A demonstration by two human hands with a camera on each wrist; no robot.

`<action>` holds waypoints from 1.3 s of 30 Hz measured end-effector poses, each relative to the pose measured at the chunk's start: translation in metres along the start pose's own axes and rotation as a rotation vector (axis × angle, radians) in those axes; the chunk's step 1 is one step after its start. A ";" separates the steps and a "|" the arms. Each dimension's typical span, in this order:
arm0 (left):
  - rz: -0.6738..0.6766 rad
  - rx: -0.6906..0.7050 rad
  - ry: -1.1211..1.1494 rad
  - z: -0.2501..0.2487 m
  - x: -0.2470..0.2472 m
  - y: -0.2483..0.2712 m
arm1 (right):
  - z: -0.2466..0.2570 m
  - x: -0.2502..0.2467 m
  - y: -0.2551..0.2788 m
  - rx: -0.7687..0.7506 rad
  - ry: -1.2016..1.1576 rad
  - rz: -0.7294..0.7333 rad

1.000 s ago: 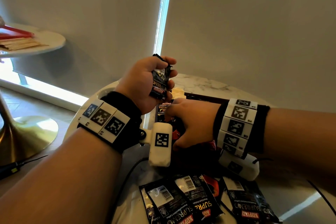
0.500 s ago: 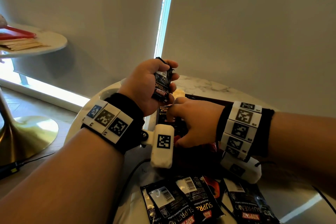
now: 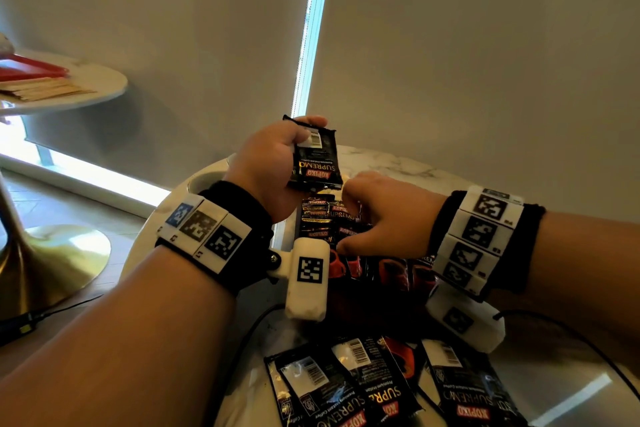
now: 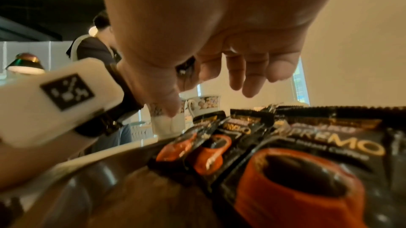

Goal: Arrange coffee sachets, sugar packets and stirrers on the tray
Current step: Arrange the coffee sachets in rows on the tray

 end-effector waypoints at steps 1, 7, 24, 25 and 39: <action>-0.003 -0.004 -0.014 0.001 0.000 -0.001 | -0.004 -0.006 0.001 0.024 -0.051 -0.039; -0.019 -0.010 -0.025 0.003 -0.001 -0.001 | -0.019 -0.034 0.008 0.018 -0.311 -0.259; 0.001 -0.045 -0.239 0.027 -0.006 -0.006 | -0.008 -0.049 0.016 -0.195 -0.326 -0.488; 0.019 -0.041 -0.262 0.026 -0.005 -0.007 | -0.008 -0.052 0.017 -0.204 -0.317 -0.509; 0.172 0.022 -0.177 0.022 0.017 0.002 | -0.025 -0.054 0.010 -0.120 -0.486 -0.514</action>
Point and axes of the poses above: each hand's wrist, its own y-axis away from the middle knuckle, its own x-axis out of the palm, z = x × y, the point moved 9 cm from there along -y, towards the middle knuckle, and after that the axes turned 12 degrees about x, right-handed, at the moved point
